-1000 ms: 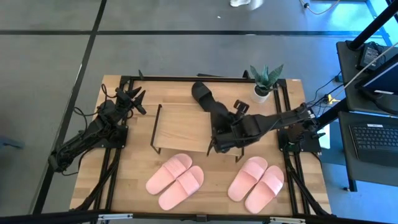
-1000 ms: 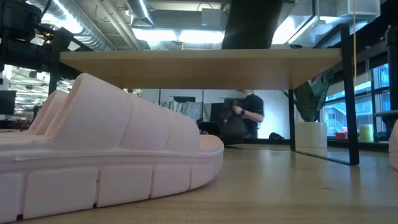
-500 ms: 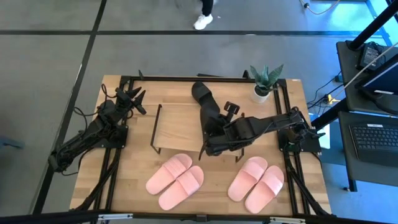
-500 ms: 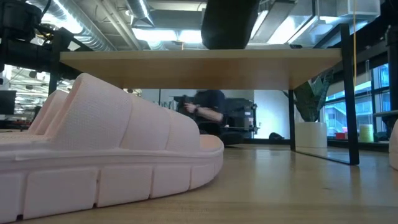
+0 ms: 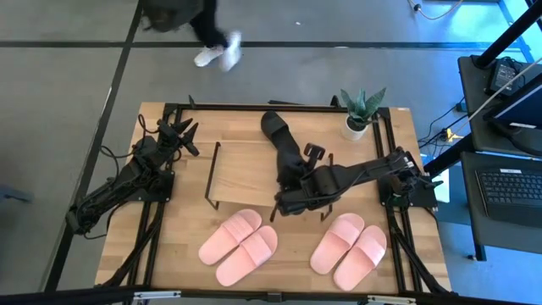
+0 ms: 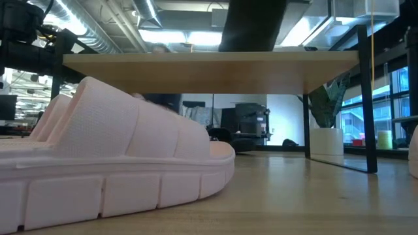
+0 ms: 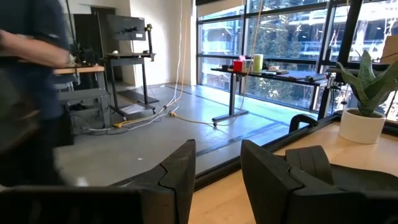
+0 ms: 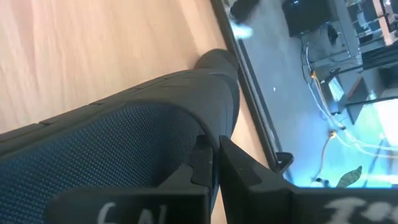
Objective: Pick and place slides into the shelf
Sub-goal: Put the right black slides on the shelf
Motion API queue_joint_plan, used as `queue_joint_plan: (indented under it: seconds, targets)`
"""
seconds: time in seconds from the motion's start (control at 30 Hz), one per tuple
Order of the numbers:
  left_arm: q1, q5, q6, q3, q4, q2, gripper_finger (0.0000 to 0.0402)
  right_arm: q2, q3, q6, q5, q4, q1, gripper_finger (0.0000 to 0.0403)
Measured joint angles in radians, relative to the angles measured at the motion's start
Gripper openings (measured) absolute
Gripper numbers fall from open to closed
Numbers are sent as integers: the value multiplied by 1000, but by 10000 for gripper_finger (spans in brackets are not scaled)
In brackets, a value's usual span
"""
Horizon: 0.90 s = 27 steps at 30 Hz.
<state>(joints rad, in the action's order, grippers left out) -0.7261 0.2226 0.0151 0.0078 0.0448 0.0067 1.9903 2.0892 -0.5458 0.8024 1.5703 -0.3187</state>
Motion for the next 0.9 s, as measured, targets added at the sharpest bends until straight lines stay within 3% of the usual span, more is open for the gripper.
queue_joint_plan:
  seconds: [0.47, 0.67, 0.9]
  targets:
    - [0, 0, -51, 0, 0, 0, 119, -23, -89, 67, 18, 0, 0, 12]
    - [0, 0, -52, 0, 0, 0, 119, -42, -89, 134, 103, 1, 0, 12]
    - [0, 0, -52, 0, 0, 0, 119, -75, -113, 134, 61, 0, 0, 12]
